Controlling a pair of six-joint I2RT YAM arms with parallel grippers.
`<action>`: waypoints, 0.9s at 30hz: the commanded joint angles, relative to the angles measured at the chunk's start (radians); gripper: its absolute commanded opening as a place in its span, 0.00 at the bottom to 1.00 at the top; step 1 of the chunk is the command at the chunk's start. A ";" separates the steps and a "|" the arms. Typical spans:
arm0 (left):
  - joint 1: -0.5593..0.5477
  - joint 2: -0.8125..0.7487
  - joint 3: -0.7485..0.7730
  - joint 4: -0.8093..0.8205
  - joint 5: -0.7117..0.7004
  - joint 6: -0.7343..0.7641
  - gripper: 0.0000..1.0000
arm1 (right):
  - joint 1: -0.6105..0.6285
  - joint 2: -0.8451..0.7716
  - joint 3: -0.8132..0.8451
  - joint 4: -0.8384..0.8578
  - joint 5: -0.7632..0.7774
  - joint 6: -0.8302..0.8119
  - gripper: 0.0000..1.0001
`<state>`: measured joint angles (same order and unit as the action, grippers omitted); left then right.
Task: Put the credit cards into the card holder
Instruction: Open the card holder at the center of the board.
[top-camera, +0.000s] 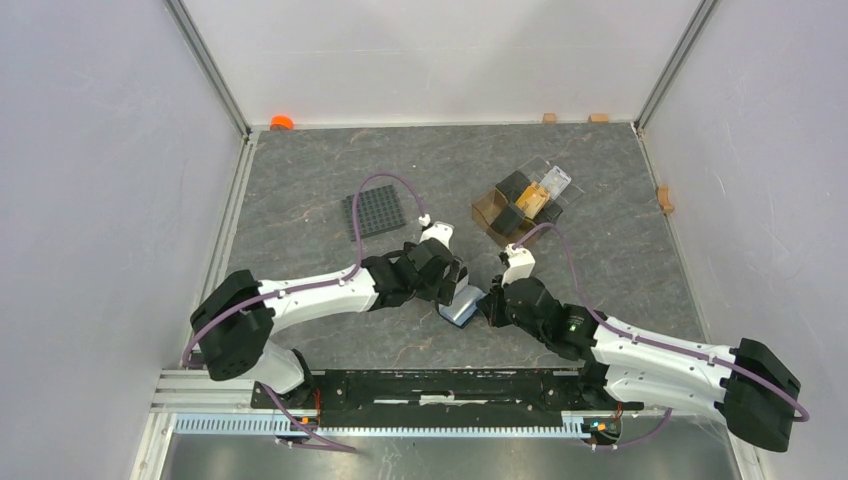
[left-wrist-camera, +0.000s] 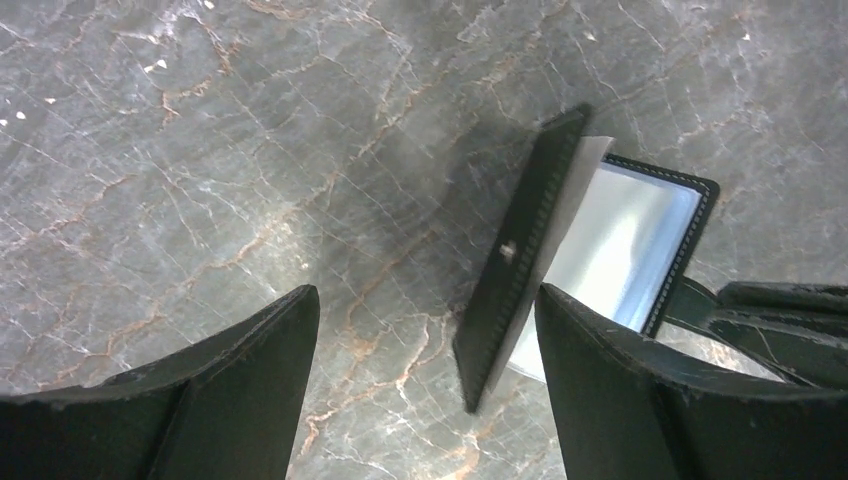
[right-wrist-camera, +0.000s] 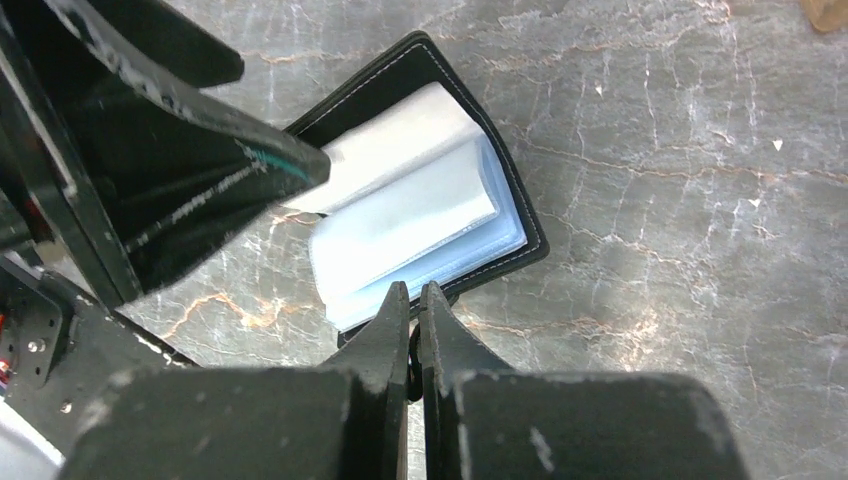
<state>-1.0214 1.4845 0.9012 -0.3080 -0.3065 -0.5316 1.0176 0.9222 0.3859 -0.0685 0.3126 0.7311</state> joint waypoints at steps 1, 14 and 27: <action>0.017 0.023 0.046 0.026 0.045 0.080 0.86 | 0.004 -0.025 -0.022 -0.017 0.024 -0.006 0.00; 0.000 0.037 -0.015 0.163 0.281 0.229 0.88 | 0.004 -0.072 -0.014 -0.034 0.059 0.004 0.00; -0.039 0.081 -0.003 0.208 0.321 0.225 0.94 | 0.004 -0.070 0.001 -0.052 0.057 0.002 0.00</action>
<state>-1.0443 1.5459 0.8898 -0.1513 -0.0135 -0.3450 1.0176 0.8566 0.3607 -0.1326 0.3500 0.7319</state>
